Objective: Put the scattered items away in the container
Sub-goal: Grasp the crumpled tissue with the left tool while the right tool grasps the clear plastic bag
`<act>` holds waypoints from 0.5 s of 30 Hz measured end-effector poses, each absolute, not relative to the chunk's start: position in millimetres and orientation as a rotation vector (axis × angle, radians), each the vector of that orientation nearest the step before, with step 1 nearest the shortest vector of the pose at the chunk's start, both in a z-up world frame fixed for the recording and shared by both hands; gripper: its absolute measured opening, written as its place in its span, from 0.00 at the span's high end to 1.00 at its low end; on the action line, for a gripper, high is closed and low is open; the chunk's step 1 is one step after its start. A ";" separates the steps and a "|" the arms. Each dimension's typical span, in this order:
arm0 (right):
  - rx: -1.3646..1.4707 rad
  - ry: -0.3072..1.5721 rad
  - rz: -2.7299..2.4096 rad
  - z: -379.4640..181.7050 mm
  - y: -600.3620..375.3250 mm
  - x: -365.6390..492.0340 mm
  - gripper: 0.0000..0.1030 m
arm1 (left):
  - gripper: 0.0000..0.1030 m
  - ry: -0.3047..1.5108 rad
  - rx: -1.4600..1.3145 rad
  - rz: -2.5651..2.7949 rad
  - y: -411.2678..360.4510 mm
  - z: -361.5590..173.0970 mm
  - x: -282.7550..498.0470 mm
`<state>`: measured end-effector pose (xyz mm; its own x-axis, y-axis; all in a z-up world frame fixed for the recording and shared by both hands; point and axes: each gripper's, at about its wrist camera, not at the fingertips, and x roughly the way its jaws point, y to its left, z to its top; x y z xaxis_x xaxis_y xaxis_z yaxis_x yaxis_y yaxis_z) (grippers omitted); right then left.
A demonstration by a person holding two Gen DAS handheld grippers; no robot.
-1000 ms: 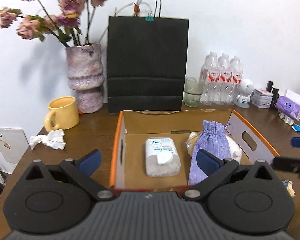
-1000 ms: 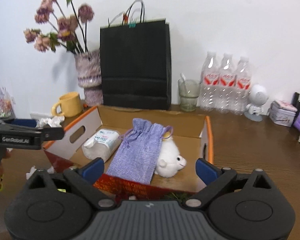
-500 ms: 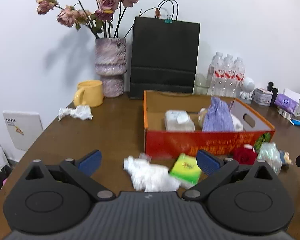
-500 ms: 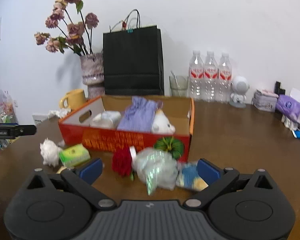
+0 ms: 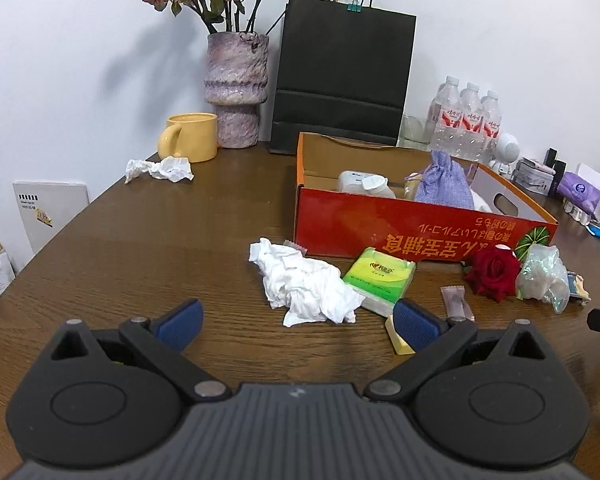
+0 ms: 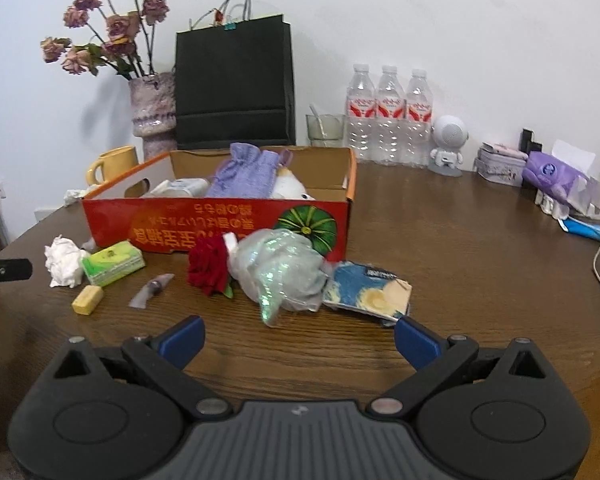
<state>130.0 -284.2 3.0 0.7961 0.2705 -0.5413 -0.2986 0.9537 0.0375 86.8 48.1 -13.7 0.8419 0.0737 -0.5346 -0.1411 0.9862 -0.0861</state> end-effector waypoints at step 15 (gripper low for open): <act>-0.115 0.546 0.363 6.1 -261.6 158.6 0.02 | 0.00 0.583 0.013 0.116 37.4 -17.9 131.1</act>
